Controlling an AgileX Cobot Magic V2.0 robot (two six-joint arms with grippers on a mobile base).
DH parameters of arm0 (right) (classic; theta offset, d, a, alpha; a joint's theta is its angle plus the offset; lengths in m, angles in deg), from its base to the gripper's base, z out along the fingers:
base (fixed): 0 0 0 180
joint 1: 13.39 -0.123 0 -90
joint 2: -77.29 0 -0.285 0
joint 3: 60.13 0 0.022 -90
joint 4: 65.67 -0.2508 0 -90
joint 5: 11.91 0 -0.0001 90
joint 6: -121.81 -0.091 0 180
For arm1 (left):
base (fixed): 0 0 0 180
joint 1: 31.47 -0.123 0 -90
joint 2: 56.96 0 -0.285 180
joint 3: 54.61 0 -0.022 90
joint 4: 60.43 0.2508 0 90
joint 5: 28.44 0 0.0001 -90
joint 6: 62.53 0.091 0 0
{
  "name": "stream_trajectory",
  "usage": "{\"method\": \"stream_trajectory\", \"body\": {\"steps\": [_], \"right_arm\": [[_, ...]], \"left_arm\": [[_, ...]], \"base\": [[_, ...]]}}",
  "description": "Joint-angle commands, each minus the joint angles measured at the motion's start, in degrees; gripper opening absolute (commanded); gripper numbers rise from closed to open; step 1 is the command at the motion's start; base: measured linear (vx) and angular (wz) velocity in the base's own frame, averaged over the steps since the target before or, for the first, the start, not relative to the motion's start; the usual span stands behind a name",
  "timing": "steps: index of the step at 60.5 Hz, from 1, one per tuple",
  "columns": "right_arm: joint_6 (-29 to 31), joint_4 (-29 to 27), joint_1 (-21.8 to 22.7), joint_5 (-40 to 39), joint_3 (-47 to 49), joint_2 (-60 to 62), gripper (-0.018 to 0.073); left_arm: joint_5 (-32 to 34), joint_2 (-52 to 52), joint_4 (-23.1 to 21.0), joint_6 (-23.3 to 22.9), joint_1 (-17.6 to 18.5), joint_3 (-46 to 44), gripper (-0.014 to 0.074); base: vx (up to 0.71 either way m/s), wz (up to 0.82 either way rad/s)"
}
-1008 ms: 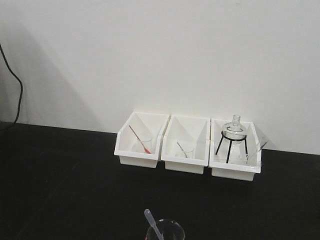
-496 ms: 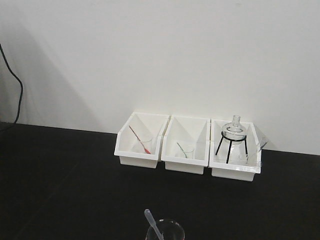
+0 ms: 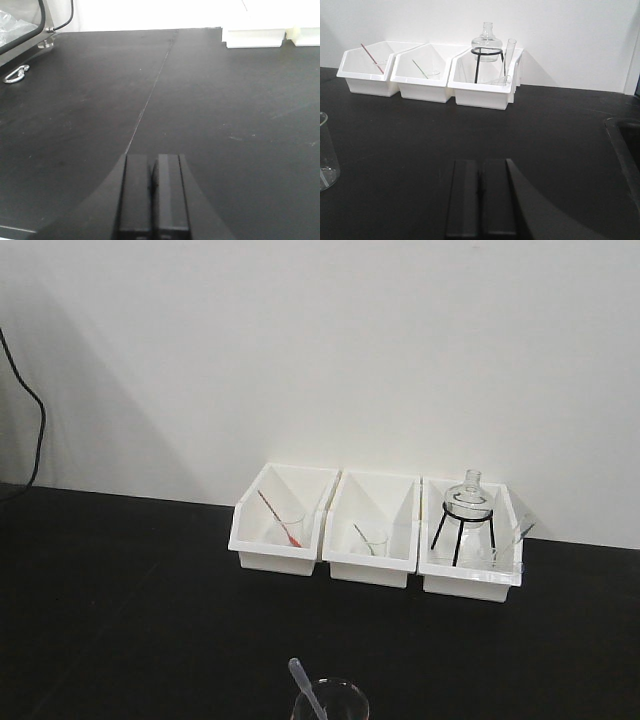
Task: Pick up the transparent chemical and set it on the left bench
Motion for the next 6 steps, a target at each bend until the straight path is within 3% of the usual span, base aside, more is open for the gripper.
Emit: {"method": "stream_trajectory", "body": {"steps": [1,6], "right_arm": [[0.45,0.13,0.31,-4.52,-0.33,0.14,-0.0007],[0.45,0.13,0.31,-4.52,-0.33,0.14,-0.0007]], "left_arm": [[4.49,1.1,-0.04,-0.45,0.1,0.93,-0.0003],[4.49,1.1,-0.04,-0.45,0.1,0.93,-0.0003]], "base": [[0.0,0.0],[0.0,0.0]]}}
